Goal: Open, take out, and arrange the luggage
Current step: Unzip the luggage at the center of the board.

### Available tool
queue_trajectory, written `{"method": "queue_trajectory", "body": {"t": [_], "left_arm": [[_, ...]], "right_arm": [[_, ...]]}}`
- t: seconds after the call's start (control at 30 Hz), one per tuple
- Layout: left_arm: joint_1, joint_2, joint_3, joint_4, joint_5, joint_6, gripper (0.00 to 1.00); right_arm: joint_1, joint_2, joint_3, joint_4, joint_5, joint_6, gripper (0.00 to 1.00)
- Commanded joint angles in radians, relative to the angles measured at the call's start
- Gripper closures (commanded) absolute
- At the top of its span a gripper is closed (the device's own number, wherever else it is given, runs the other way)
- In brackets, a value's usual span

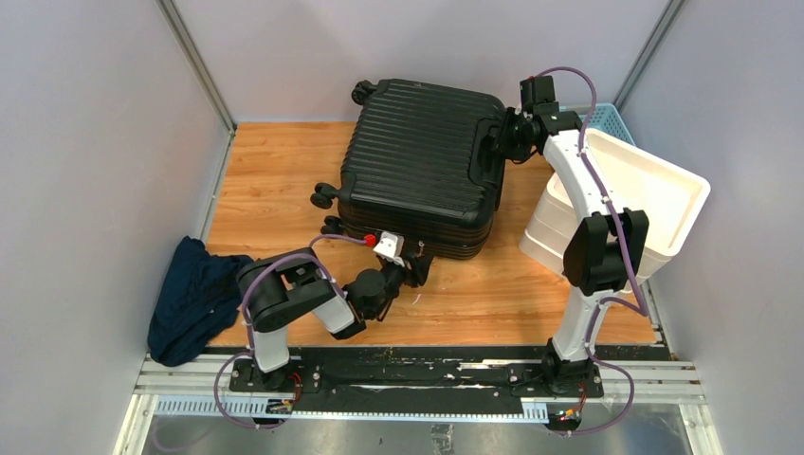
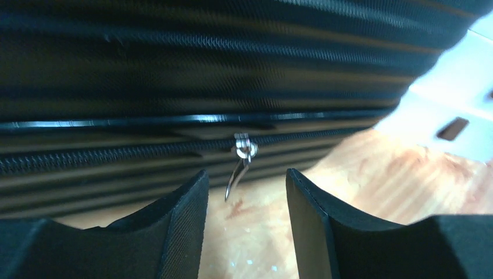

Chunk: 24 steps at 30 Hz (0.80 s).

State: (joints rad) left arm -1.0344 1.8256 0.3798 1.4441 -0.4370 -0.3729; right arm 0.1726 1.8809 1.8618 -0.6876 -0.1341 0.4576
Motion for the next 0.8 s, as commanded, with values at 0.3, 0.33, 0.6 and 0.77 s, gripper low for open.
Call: {"method": "queue_trajectory", "body": {"t": [0.3, 0.33, 0.6, 0.77], "left_arm": [[-0.021, 0.034, 0.131, -0.049, -0.207, 0.093, 1.0], [-0.021, 0.032, 0.12, -0.043, -0.208, 0.096, 1.0], [-0.02, -0.066, 0.023, -0.023, -0.287, 0.193, 1.0], [-0.021, -0.131, -0.008, -0.087, -0.36, 0.259, 1.0]], "right_arm": [[0.022, -0.097, 0.007, 0.097, -0.202, 0.061, 1.0], [0.022, -0.098, 0.007, 0.097, -0.201, 0.06, 1.0], [0.004, -0.11, -0.004, 0.097, -0.186, 0.05, 1.0], [-0.005, -0.118, -0.009, 0.098, -0.176, 0.046, 1.0]]}}
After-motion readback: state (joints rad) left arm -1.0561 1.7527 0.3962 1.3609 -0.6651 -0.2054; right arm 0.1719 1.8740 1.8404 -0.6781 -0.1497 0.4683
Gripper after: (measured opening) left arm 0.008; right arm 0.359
